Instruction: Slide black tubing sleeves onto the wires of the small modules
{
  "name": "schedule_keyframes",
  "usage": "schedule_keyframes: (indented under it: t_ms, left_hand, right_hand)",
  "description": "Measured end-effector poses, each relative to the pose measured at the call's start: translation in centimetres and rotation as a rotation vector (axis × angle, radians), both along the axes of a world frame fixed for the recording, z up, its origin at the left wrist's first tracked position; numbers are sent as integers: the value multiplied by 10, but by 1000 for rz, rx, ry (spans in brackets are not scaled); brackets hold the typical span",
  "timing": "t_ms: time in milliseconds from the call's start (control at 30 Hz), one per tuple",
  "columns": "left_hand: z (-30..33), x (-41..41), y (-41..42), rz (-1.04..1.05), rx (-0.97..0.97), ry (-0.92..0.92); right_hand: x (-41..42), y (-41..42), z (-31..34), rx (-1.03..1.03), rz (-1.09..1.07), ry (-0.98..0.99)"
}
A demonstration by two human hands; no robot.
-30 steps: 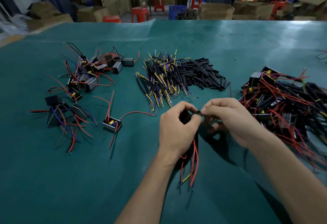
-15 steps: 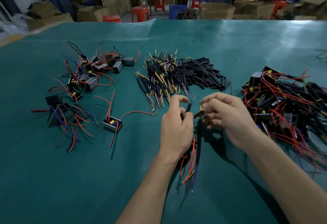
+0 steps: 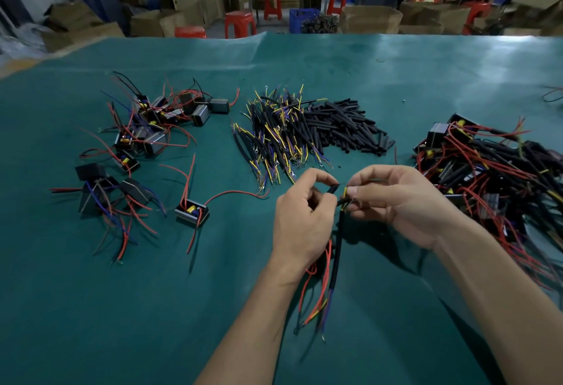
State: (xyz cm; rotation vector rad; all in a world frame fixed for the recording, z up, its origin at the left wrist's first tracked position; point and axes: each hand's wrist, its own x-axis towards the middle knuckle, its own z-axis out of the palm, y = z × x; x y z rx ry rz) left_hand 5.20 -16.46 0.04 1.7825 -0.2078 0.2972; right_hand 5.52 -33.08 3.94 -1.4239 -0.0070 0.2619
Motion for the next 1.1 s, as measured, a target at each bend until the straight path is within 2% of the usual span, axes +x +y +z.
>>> schedule_keyframes:
  t_ms: [100, 233, 300, 533, 667, 900, 1100]
  left_hand:
    - [0, 0, 1, -5, -6, -19]
    - [-1, 2, 1, -27, -29, -20]
    - [-1, 2, 1, -37, -25, -19]
    - [3, 2, 6, -129, -42, 17]
    - [6, 2, 14, -201, 39, 29]
    - [9, 5, 21, -163, 192, -11]
    - [8, 1, 17, -131, 78, 25]
  right_hand:
    - [-2, -1, 2, -95, -9, -91]
    - [-1, -2, 2, -413, -87, -379]
    - [2, -4, 1, -499, -72, -452]
    - [0, -4, 4, -479, -28, -406]
    - [-1, -3, 6, -562, -15, -424]
    - [-1, 3, 4, -635, -20, -452]
    - [-3, 5, 7, -605, -28, -450]
